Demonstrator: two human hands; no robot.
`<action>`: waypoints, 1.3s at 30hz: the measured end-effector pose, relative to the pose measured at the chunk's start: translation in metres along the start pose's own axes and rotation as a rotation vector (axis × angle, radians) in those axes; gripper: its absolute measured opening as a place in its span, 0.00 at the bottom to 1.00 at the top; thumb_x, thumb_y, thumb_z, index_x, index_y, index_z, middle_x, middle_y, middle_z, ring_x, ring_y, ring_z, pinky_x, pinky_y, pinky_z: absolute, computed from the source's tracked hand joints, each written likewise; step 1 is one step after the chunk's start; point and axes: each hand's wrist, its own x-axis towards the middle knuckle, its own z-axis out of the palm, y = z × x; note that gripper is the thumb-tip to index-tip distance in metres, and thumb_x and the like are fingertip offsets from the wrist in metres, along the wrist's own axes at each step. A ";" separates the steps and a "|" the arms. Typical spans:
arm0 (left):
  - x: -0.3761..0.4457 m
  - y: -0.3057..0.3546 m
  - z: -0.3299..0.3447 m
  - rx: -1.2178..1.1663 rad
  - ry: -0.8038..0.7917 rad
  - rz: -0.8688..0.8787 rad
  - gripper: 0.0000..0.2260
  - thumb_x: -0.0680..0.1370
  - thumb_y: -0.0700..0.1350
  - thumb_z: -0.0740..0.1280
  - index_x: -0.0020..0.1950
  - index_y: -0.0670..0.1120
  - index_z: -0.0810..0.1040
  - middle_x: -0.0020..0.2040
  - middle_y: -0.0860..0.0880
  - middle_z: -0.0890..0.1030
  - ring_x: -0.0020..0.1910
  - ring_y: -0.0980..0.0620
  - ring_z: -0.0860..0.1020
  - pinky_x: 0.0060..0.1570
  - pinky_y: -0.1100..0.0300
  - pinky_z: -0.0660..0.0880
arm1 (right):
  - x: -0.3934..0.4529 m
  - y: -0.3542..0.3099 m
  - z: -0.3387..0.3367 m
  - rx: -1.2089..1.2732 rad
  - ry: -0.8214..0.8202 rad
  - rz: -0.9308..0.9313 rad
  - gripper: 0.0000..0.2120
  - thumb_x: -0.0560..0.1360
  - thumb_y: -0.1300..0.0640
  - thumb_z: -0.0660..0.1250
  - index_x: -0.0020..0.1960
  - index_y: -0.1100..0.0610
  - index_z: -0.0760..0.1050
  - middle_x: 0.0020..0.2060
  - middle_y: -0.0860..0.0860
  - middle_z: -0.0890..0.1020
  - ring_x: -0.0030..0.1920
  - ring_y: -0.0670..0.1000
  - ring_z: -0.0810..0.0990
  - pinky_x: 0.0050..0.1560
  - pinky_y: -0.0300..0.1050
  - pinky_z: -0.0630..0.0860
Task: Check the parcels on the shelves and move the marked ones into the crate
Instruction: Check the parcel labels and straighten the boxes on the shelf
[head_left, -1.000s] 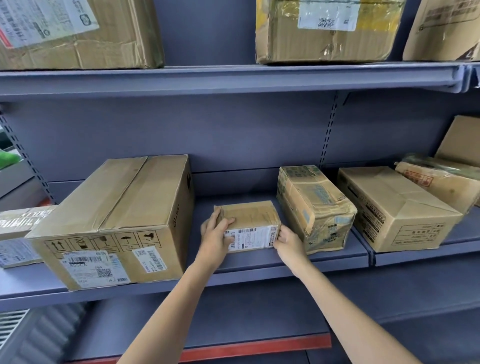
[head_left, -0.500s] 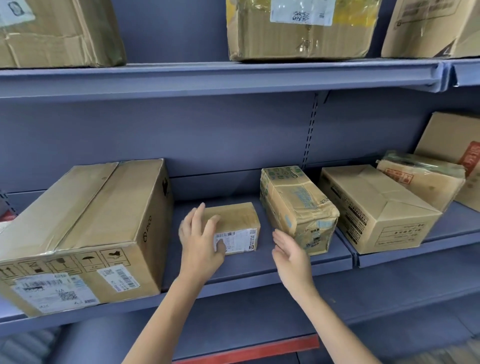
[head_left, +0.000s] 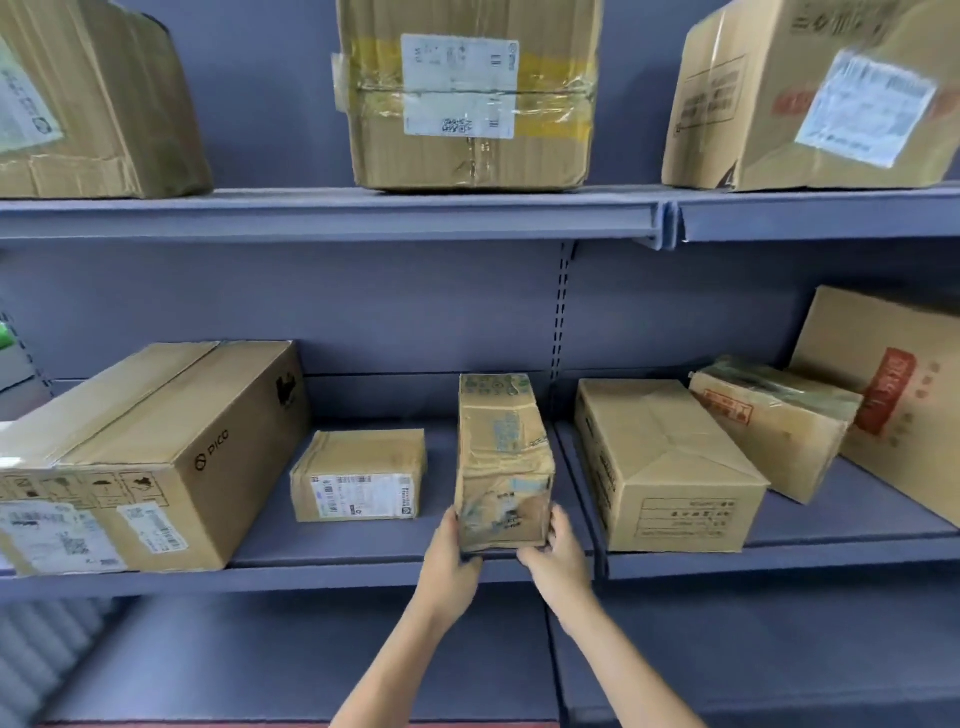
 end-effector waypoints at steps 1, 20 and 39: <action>-0.006 0.003 0.001 -0.045 0.025 0.002 0.27 0.72 0.29 0.59 0.60 0.58 0.64 0.60 0.51 0.74 0.61 0.50 0.73 0.46 0.73 0.70 | -0.006 0.001 -0.006 0.027 -0.014 -0.023 0.35 0.71 0.67 0.65 0.74 0.50 0.56 0.66 0.48 0.71 0.64 0.48 0.71 0.62 0.44 0.71; -0.052 0.082 -0.042 -0.209 0.031 0.395 0.32 0.75 0.36 0.66 0.72 0.61 0.59 0.70 0.58 0.69 0.68 0.64 0.67 0.64 0.63 0.66 | -0.083 -0.085 -0.052 -0.105 0.148 -0.595 0.34 0.68 0.60 0.74 0.70 0.53 0.63 0.72 0.47 0.63 0.70 0.44 0.61 0.71 0.44 0.59; -0.036 -0.024 -0.018 -0.251 0.051 -0.307 0.34 0.75 0.50 0.68 0.74 0.44 0.55 0.73 0.44 0.64 0.69 0.46 0.65 0.67 0.48 0.66 | -0.054 -0.097 -0.064 -0.398 0.298 -0.639 0.41 0.63 0.56 0.78 0.71 0.57 0.63 0.73 0.50 0.63 0.70 0.47 0.64 0.64 0.33 0.56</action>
